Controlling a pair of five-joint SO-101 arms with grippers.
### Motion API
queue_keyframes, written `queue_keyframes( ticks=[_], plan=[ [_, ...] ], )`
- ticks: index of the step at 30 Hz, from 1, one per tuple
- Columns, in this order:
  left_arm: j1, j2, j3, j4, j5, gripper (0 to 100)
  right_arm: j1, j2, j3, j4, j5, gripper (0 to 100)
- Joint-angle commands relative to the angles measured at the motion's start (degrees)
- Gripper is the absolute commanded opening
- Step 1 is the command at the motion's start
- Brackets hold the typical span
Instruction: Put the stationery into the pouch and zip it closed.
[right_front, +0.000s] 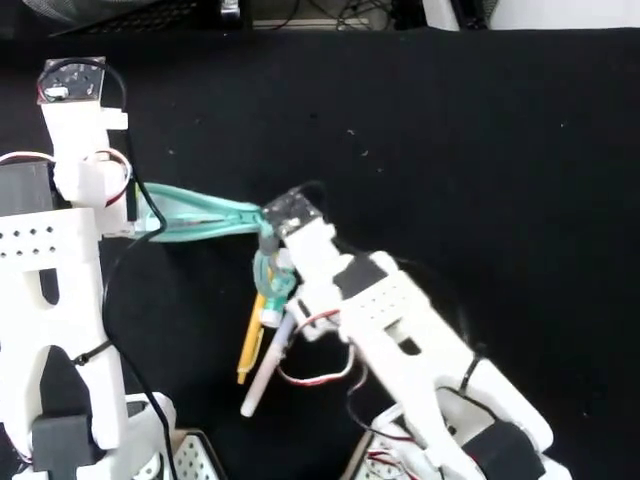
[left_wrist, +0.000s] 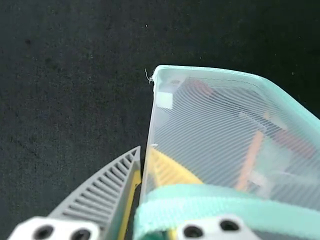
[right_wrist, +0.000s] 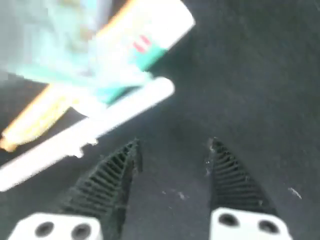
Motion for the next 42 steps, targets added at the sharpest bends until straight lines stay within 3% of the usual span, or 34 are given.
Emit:
queue_keyframes(
  ticks=[1,13,20,30,36,42],
  plan=[
    [0.13,-0.53,0.13,-0.44,0.09,3,-1.49,0.22,-1.36,-4.57,-2.37,21.1],
    [0.13,-0.53,-0.04,-0.44,0.09,3,-1.67,0.40,2.42,-16.79,-9.32,21.1],
    [0.13,-0.53,-0.22,-0.44,0.09,3,-1.67,11.65,1.19,-20.13,-9.05,20.9],
    [0.13,-0.53,-0.13,-0.62,0.09,3,-1.49,23.87,-9.63,-11.16,-8.70,20.7],
    [0.13,-0.53,-0.22,-0.70,0.09,3,-0.53,24.13,-11.12,-3.43,-1.41,10.6],
    [0.13,-0.53,-0.22,-0.70,0.09,3,1.58,24.13,-11.12,-3.16,-0.53,14.0]
  ],
)
